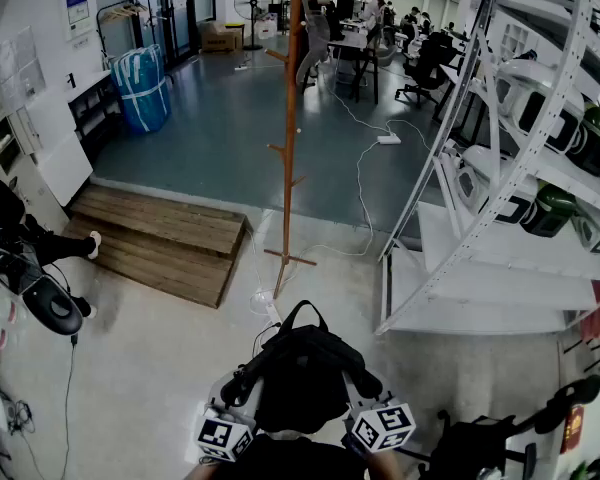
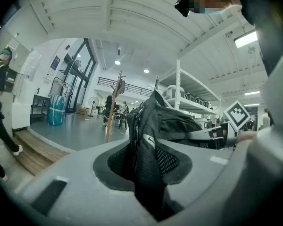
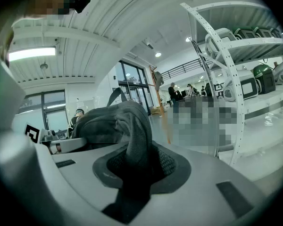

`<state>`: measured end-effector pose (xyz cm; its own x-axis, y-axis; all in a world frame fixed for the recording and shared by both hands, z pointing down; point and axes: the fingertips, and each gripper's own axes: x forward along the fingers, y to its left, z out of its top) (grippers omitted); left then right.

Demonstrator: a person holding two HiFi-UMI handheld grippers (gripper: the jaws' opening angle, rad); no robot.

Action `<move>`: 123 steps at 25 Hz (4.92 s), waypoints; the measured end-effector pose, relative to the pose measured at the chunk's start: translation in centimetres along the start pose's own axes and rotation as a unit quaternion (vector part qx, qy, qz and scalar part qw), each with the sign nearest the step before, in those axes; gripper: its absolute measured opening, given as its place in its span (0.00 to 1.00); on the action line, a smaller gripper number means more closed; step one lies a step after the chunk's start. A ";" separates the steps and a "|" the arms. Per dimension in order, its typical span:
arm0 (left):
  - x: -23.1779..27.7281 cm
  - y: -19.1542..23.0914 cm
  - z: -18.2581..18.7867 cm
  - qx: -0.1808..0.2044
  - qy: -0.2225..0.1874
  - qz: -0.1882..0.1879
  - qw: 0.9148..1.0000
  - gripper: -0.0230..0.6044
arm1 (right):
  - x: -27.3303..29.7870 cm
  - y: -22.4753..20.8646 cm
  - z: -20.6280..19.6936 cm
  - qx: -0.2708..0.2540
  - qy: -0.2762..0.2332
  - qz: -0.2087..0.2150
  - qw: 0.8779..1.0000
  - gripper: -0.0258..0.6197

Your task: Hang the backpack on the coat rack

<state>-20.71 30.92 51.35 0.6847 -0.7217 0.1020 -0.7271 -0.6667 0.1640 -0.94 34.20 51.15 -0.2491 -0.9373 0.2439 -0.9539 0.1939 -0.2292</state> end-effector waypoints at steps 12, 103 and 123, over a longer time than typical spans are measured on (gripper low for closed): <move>0.3 -1.3 -0.3 0.001 0.000 0.007 1.000 0.21 | -0.8 -1.0 -0.1 0.002 -0.001 0.006 1.000 0.18; 46.1 21.6 9.0 -0.026 -0.024 0.091 0.995 0.20 | 47.5 -24.6 18.4 -0.002 0.022 0.131 0.991 0.18; 56.1 26.0 7.3 -0.052 -0.009 0.151 0.987 0.20 | 58.7 -30.8 19.0 0.000 0.060 0.188 0.980 0.18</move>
<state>-1.57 -28.26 54.18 0.4350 -0.8886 0.1453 -0.8886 -0.3977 0.2284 17.01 -32.32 54.60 -0.6011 -0.7589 0.2504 -0.7907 0.5194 -0.3240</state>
